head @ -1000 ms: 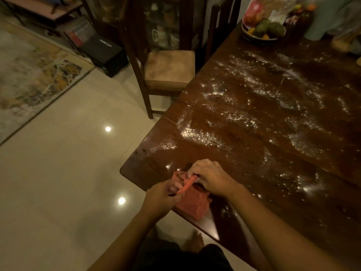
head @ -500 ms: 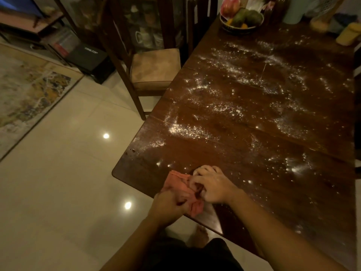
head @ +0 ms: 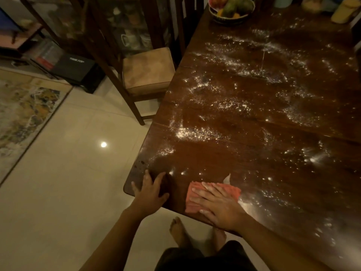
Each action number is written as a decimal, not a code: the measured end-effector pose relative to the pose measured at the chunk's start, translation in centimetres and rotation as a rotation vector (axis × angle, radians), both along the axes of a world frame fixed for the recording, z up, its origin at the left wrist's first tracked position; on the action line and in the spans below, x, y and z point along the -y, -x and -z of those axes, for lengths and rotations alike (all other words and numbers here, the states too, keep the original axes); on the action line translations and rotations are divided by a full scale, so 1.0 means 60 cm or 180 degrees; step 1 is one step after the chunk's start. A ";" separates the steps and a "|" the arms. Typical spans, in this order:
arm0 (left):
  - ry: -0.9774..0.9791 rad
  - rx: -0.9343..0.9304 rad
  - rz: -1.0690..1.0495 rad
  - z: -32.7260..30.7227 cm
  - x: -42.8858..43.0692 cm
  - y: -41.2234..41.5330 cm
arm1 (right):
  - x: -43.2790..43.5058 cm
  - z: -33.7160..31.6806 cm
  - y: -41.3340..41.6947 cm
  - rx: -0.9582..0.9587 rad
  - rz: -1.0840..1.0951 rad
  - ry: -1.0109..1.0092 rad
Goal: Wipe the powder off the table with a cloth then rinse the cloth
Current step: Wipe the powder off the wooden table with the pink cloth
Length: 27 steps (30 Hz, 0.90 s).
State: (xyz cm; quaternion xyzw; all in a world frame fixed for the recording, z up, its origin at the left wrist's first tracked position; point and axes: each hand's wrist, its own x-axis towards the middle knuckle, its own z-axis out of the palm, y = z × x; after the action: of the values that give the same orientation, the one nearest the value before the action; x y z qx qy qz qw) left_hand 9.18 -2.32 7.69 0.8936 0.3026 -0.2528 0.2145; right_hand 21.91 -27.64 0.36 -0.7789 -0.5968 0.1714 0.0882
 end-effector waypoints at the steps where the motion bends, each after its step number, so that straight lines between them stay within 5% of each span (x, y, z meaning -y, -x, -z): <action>1: 0.0032 -0.0049 -0.0030 0.006 -0.016 -0.001 | -0.005 0.000 -0.009 0.0031 0.0077 0.0019; 9: -0.0010 0.0089 -0.0063 0.028 -0.137 -0.025 | -0.198 -0.011 -0.010 0.0150 0.1871 0.0190; 15: 0.0571 0.0534 0.0042 0.052 -0.187 -0.050 | -0.206 0.006 0.031 0.0366 -0.0275 -0.0058; 17: 0.0556 0.0564 0.0005 0.058 -0.186 -0.050 | -0.164 0.011 0.015 0.0538 -0.0476 -0.0204; 19: 0.0519 0.0595 -0.0060 0.062 -0.185 -0.051 | -0.141 0.011 -0.008 0.0625 -0.0201 -0.0209; 24: 0.0675 0.0710 -0.0033 0.061 -0.188 -0.049 | -0.258 -0.002 0.002 0.0389 0.1913 -0.0042; 27: 0.0797 0.0798 -0.0108 0.067 -0.195 -0.044 | -0.310 0.001 0.028 0.0297 0.1325 -0.0112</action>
State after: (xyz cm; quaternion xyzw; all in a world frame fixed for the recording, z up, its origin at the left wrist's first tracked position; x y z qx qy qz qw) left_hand 11.82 9.36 3.66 0.8792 0.2548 -0.1715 0.3643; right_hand 20.24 -9.04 0.29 -0.8908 -0.4294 0.1027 0.1075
